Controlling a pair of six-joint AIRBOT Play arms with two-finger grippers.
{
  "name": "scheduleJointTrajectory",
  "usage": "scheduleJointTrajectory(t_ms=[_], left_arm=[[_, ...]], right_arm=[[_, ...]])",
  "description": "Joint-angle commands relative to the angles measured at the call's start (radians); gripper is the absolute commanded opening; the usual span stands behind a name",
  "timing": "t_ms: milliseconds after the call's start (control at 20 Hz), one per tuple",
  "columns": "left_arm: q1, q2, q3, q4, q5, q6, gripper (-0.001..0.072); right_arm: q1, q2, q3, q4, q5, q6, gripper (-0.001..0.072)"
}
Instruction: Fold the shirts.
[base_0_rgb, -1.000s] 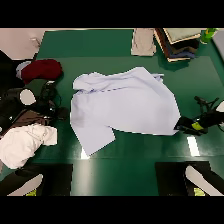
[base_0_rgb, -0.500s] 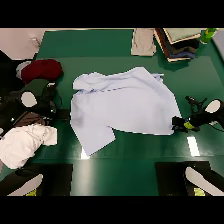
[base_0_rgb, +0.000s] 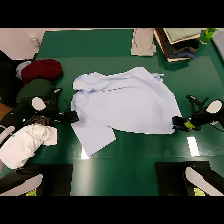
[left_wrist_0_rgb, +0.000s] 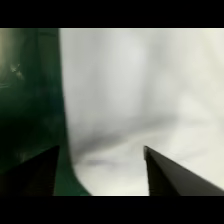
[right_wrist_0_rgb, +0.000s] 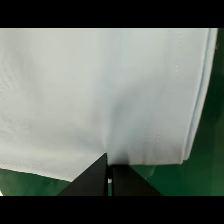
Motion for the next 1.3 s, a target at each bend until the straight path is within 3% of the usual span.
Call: scheduleJointTrajectory(t_ms=[0, 100, 350, 650, 900, 1050, 1250], left_arm=[[-0.001, -0.033, -0.002, -0.100, -0.027, 0.079, 0.0293], [-0.001, -0.031, 0.021, -0.098, -0.061, 0.112, 0.0031], [-0.001, 0.113, 0.249, 0.020, -0.142, 0.068, 0.0029], [-0.001, 0.389, 0.808, 0.150, -0.238, 0.014, 0.0029], [-0.001, 0.430, 1.252, 0.150, -0.295, 0.011, 0.0030], [-0.001, 0.430, 1.376, 0.172, -0.272, 0.013, 0.0029], [-0.001, 0.409, 1.374, 0.221, -0.242, 0.013, 0.0029]], right_arm=[[0.001, 0.002, 0.001, 0.000, 0.000, 0.000, 0.0014], [0.001, 0.002, 0.012, 0.000, 0.000, 0.000, 0.0014], [0.002, 0.046, 0.237, 0.002, 0.077, -0.001, 0.0014], [0.001, 0.250, 0.725, 0.000, 0.118, -0.005, 0.0014], [0.001, 0.295, 1.111, -0.008, 0.133, -0.012, 0.0014], [0.000, 0.261, 1.297, -0.011, 0.153, -0.012, 0.0014], [0.000, 0.137, 1.527, -0.010, 0.296, -0.012, 0.0013]])
